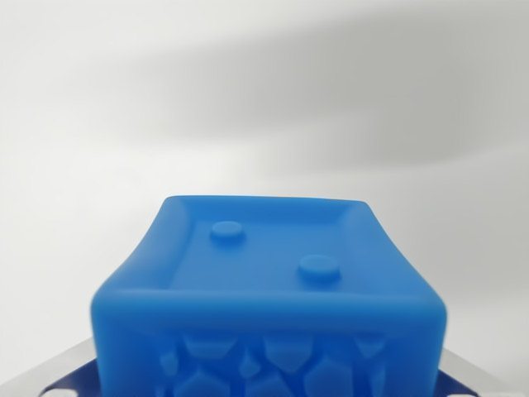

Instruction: Stack cube

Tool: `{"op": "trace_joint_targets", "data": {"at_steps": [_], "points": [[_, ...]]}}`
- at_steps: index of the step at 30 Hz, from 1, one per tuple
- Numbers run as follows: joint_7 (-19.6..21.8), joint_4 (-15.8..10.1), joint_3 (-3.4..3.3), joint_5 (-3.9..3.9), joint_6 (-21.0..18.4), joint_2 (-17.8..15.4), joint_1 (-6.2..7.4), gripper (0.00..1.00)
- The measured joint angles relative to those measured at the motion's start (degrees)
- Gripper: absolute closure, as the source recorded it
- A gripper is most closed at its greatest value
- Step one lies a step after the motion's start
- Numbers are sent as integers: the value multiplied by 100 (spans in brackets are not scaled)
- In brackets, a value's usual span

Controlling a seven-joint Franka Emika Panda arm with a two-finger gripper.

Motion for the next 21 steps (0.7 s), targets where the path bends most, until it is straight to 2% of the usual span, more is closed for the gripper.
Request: {"op": "trace_joint_targets", "data": {"at_steps": [21], "points": [[152, -279, -149, 74, 1, -274, -179, 100]]}}
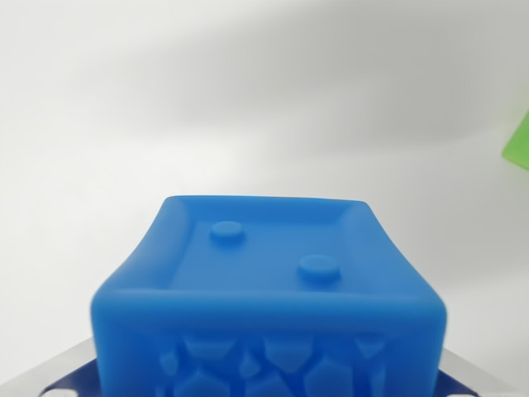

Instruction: Stack cube

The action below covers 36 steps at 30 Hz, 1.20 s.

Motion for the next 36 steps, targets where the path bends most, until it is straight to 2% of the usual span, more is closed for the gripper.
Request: {"op": "trace_joint_targets", "data": {"at_steps": [36], "points": [[274, -366, -285, 108, -44, -428, -340, 100]]}}
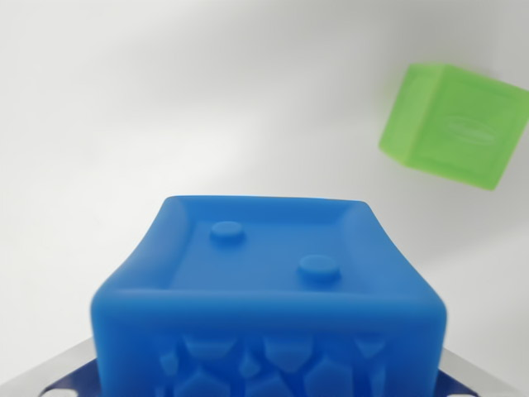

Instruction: Stack cube

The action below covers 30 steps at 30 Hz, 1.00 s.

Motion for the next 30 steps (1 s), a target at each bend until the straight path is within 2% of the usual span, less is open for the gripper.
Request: {"op": "trace_joint_targets", "data": {"at_steps": [30], "points": [[221, -150, -269, 62, -130, -268, -273, 100]]}}
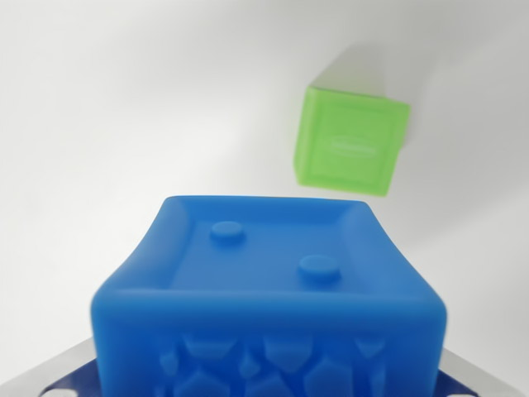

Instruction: Stack cube

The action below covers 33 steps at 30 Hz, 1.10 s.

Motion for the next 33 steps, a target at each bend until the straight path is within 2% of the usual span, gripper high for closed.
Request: {"op": "trace_joint_targets", "data": {"at_steps": [26, 33], "points": [[180, -20, -210, 43, -138, -149, -244, 100], [179, -82, -215, 93, 11, -32, -259, 100]]}}
